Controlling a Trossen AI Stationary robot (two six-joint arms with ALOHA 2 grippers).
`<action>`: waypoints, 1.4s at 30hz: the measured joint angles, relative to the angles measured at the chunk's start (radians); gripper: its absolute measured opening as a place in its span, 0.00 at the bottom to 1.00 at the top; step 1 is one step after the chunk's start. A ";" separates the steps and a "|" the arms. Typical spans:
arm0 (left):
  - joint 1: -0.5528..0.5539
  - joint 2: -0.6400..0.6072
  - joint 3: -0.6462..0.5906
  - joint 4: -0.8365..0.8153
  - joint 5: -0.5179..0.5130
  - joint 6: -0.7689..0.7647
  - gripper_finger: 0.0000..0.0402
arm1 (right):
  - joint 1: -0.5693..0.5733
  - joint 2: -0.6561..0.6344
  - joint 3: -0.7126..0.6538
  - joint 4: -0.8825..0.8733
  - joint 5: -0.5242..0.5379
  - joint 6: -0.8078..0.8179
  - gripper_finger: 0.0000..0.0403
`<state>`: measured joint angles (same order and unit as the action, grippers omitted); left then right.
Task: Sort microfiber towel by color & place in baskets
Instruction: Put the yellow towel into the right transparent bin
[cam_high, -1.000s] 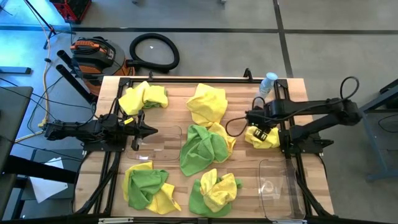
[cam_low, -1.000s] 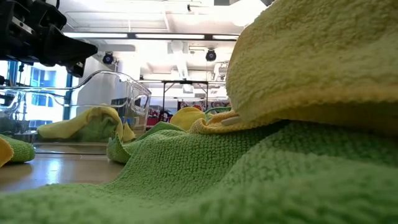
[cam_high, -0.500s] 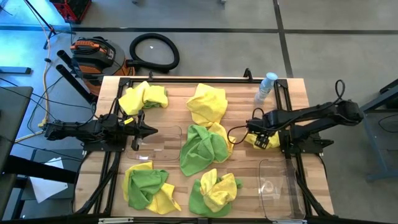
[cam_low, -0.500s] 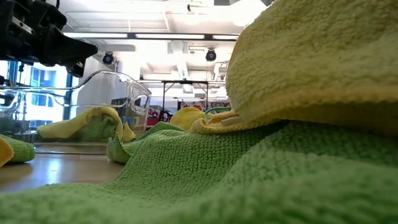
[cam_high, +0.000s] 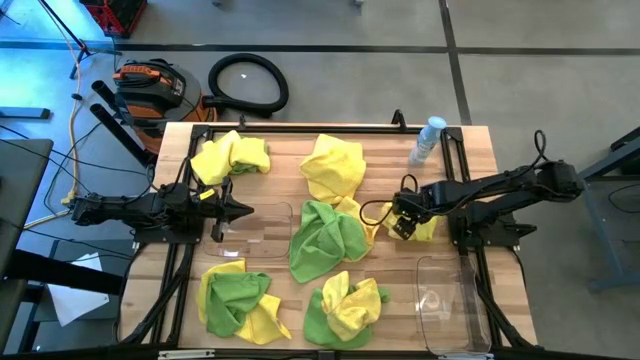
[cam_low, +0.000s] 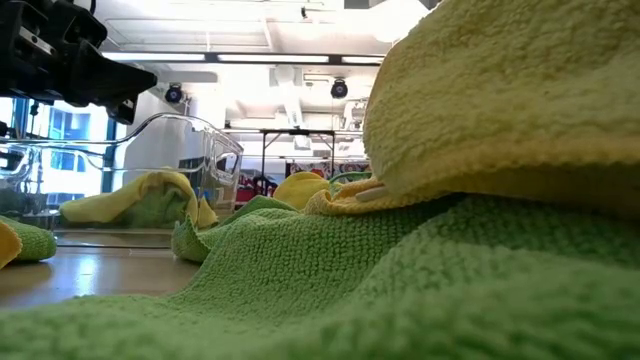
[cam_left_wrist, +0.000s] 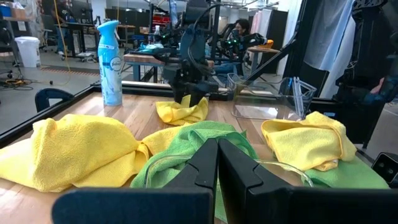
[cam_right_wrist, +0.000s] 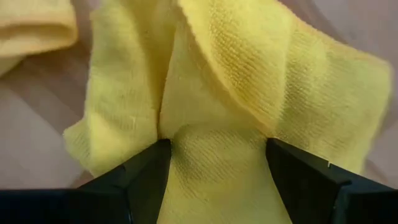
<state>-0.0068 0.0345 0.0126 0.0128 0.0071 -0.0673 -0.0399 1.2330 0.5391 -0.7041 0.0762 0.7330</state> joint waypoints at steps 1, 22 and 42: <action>0.000 0.000 0.000 0.000 0.000 0.000 0.00 | 0.000 0.010 -0.019 0.022 -0.010 0.020 0.65; 0.000 0.000 0.000 0.000 0.000 0.000 0.00 | 0.000 0.060 0.081 -0.136 0.009 0.161 0.07; 0.000 0.000 0.000 0.000 0.000 0.000 0.00 | 0.349 0.055 0.968 -0.867 0.203 0.310 0.01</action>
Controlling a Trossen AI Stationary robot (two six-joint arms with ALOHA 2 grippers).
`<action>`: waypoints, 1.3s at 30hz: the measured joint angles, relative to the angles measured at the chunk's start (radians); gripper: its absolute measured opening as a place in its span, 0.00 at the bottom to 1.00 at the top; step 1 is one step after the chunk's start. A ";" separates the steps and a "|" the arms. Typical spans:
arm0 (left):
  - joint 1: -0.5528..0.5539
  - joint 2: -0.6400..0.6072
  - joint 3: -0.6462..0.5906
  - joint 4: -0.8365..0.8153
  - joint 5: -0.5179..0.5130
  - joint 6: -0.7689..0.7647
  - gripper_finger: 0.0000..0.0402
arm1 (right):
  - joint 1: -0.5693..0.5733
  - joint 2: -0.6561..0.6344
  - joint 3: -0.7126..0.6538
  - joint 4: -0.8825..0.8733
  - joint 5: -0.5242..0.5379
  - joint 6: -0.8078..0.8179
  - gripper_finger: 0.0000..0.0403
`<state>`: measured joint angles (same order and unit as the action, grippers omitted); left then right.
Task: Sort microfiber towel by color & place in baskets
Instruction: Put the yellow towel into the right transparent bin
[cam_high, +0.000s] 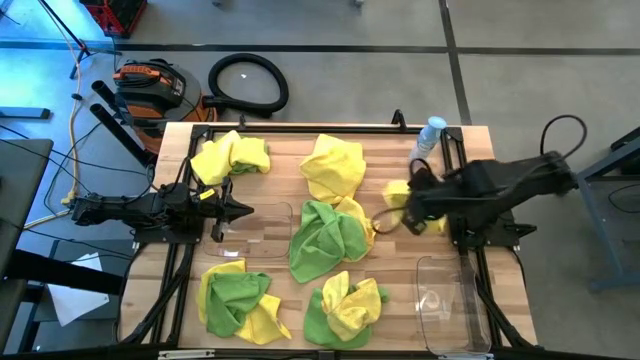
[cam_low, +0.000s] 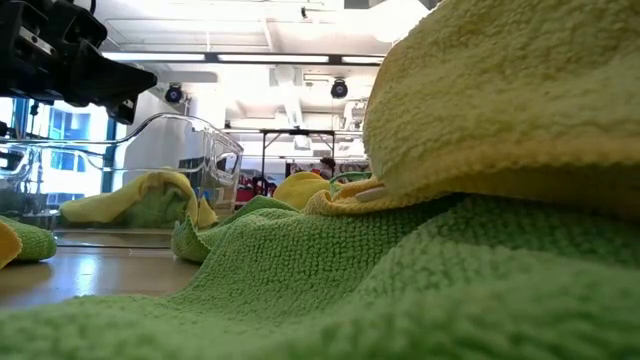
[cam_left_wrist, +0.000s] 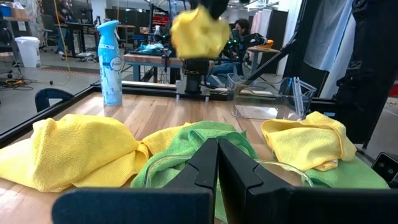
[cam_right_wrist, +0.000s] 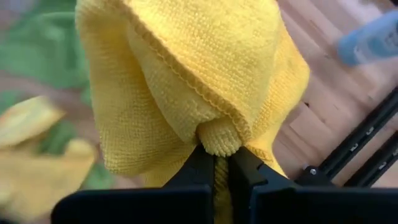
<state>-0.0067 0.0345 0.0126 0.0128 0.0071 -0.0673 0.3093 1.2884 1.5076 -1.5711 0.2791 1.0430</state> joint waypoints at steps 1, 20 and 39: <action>0.000 0.000 0.000 0.000 0.000 0.000 0.00 | 0.036 -0.001 0.043 -0.007 -0.005 0.000 0.01; 0.000 0.000 0.000 0.000 0.000 0.000 0.00 | 0.768 0.055 -0.011 0.001 -0.075 0.293 0.00; 0.000 0.000 0.000 0.000 0.000 0.000 0.00 | 0.833 0.226 -0.508 0.548 -0.229 0.206 0.00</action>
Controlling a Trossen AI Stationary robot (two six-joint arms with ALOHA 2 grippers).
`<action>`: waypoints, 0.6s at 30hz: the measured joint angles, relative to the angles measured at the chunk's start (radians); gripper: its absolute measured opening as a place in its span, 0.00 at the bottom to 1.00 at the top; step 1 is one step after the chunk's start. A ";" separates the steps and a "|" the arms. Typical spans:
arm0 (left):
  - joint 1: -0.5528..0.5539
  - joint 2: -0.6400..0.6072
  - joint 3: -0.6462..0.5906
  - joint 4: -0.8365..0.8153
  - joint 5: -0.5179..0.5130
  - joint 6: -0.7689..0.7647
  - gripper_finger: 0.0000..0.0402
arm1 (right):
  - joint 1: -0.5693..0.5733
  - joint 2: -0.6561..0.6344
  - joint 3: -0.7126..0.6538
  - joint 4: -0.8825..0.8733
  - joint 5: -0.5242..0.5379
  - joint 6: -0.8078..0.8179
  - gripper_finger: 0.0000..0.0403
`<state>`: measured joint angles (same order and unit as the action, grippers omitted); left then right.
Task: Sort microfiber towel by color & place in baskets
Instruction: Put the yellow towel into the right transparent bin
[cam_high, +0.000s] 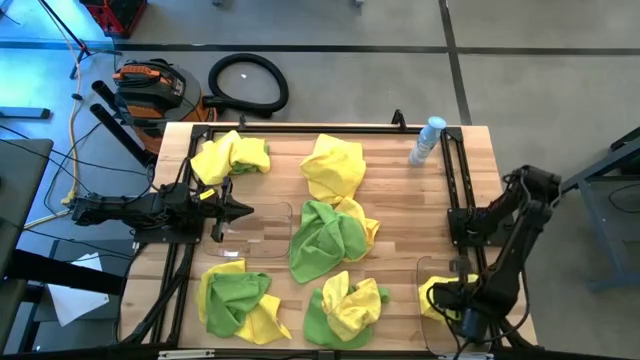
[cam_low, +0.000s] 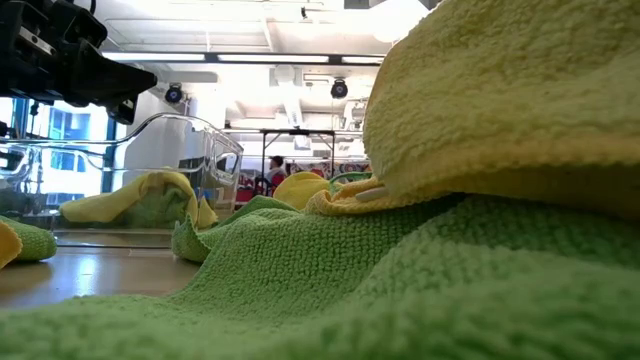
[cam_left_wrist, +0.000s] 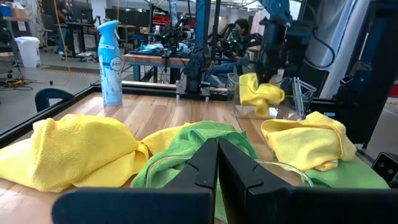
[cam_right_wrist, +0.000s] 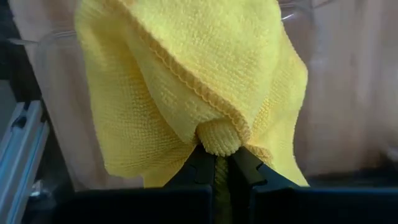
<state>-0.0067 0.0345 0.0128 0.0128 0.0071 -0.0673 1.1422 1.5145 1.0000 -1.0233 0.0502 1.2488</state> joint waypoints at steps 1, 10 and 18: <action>0.000 0.000 0.000 0.000 0.000 0.000 0.00 | -0.004 0.011 -0.011 0.030 -0.003 0.000 0.00; 0.000 0.000 0.000 0.000 0.000 0.000 0.00 | -0.023 0.115 -0.034 0.110 -0.002 -0.046 0.04; 0.000 0.000 0.000 0.000 0.000 0.000 0.00 | -0.023 0.165 -0.034 0.115 -0.003 -0.053 0.17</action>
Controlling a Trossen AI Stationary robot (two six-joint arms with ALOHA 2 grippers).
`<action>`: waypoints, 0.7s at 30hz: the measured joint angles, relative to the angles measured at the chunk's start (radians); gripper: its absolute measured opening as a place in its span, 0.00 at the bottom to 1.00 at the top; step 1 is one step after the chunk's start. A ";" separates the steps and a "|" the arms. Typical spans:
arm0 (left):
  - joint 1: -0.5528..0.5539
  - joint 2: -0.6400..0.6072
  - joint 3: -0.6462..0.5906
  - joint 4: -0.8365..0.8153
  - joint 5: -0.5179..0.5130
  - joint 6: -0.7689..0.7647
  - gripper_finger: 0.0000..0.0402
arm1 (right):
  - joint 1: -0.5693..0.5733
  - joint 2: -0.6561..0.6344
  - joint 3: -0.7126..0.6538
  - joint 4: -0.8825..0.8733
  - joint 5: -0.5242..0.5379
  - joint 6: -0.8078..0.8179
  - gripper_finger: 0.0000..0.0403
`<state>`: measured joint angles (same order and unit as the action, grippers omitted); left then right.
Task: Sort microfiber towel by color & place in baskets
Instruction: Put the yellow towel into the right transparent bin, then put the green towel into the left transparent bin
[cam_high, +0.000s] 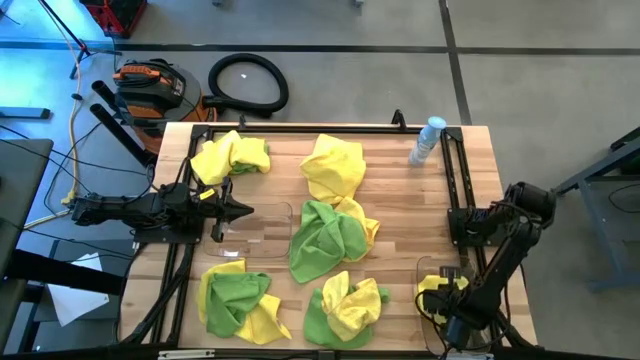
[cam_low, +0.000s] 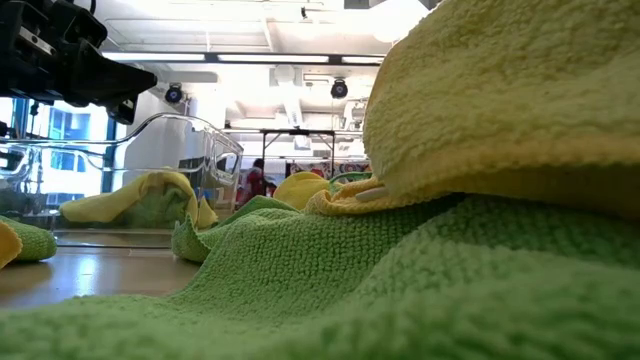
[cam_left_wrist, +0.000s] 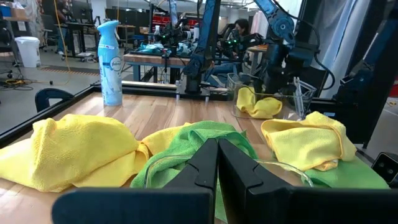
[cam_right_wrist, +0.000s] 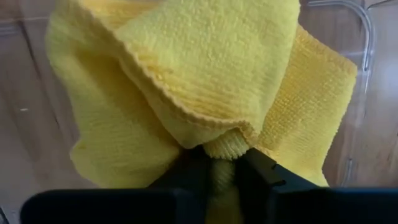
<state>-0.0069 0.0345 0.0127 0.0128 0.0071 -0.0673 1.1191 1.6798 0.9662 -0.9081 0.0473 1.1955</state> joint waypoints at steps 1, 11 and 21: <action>0.000 0.000 0.000 0.000 0.000 0.000 0.00 | 0.000 -0.005 0.000 0.000 -0.002 0.000 0.18; 0.000 0.000 0.000 0.000 0.000 0.000 0.00 | 0.001 -0.172 0.001 -0.057 -0.041 0.065 0.33; 0.000 0.000 0.000 0.000 0.000 0.000 0.00 | 0.001 -0.395 0.001 -0.108 -0.019 0.175 0.35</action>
<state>-0.0068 0.0345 0.0125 0.0126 0.0071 -0.0673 1.1202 1.2847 0.9674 -1.0161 0.0286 1.3703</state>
